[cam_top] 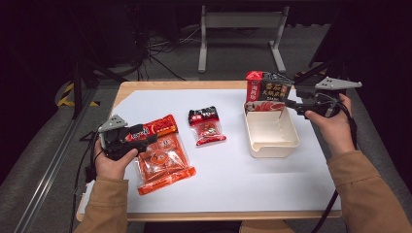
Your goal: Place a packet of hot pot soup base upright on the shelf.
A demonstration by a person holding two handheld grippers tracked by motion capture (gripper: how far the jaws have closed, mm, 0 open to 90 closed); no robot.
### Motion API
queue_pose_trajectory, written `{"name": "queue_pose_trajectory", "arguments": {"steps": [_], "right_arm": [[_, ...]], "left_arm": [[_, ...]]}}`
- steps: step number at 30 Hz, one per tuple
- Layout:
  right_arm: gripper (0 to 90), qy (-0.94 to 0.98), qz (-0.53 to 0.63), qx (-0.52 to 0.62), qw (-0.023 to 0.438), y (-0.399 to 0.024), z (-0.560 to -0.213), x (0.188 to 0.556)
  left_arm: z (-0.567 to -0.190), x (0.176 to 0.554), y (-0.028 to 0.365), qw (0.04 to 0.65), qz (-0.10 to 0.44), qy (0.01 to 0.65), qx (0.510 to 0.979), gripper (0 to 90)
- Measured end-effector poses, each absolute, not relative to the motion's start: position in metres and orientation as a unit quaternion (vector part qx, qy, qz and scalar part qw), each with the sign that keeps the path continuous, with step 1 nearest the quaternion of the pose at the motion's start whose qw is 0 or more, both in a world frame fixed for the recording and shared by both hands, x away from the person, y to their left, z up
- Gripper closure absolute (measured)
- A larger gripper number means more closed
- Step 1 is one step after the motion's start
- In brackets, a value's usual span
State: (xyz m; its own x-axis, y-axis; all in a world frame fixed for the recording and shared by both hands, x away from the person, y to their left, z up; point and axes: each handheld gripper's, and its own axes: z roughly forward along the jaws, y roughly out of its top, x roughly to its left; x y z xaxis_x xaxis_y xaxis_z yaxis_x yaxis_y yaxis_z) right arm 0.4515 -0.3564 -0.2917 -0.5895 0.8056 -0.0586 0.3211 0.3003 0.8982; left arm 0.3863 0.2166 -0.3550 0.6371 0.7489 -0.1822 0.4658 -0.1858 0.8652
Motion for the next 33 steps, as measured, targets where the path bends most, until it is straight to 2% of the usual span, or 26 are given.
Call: {"name": "queue_pose_trajectory", "arguments": {"steps": [9, 21, 33], "right_arm": [[34.7, 0.769, 0.475, 0.345, 0.253, -0.341, -0.292, 0.438], [33.0, 0.777, 0.49, 0.309, 0.245, -0.322, -0.293, 0.427], [32.6, 0.786, 0.501, 0.277, 0.233, -0.302, -0.302, 0.407]], "left_arm": [[-0.357, 0.394, 0.227, 0.482, 0.155, 0.405, 0.761, 26.8], [-0.369, 0.417, 0.254, 0.468, 0.191, 0.441, 0.742, 26.7], [-0.388, 0.43, 0.272, 0.441, 0.201, 0.479, 0.732, 26.7]]}}
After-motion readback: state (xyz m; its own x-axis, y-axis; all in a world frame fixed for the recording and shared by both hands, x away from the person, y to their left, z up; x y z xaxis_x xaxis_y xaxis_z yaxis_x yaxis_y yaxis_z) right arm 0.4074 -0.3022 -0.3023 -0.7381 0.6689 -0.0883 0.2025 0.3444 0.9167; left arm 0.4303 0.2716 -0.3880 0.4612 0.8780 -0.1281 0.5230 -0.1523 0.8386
